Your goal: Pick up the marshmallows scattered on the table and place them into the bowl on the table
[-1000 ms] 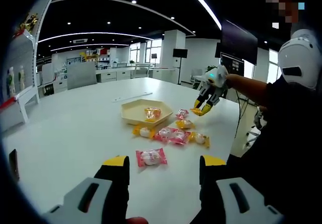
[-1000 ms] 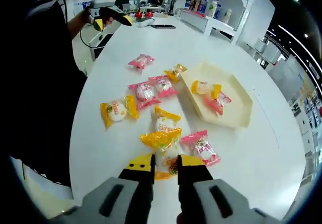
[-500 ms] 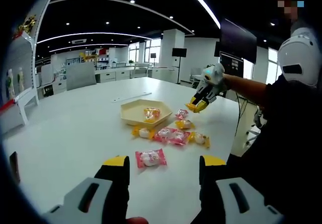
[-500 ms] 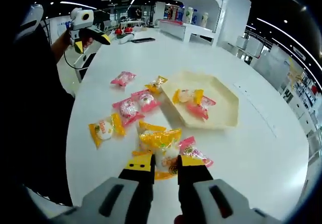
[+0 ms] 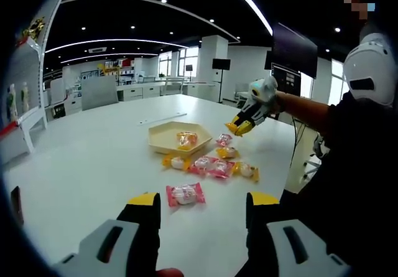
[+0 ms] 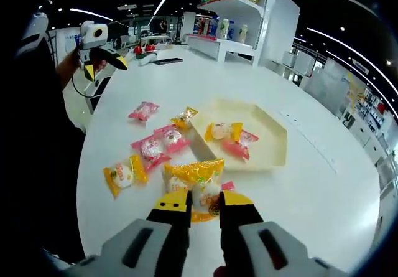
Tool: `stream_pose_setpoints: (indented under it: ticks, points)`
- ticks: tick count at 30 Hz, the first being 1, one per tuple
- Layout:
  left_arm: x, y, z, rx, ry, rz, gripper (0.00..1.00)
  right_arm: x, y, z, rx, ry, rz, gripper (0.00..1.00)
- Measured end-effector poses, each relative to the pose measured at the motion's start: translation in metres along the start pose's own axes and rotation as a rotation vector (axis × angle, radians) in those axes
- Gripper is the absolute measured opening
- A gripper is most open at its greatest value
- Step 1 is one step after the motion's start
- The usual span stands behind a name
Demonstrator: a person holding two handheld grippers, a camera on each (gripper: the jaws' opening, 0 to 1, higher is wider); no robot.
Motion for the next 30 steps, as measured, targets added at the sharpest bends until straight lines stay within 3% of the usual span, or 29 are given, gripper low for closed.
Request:
stream_pose_setpoints:
  ticks: [18, 30]
  points:
    - [-0.002, 0.003, 0.002, -0.005, -0.002, -0.006, 0.55, 0.001, -0.011, -0.012, 0.110, 0.044, -0.085, 0.19]
    - [-0.001, 0.002, 0.001, -0.004, 0.001, -0.008, 0.55, 0.005, -0.015, -0.020, 0.138, 0.064, -0.110, 0.19]
Point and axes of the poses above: the point that each gripper's makers call its tool centre point, and the gripper's own axes: x roughly forward along the fingers, z roughly to its left, y roughly out of its underside, the point moved 8 cm from there along -x, roughly backward along the fingers, and after that the axes turned 6 degrees about z, right-handed, at the moved point
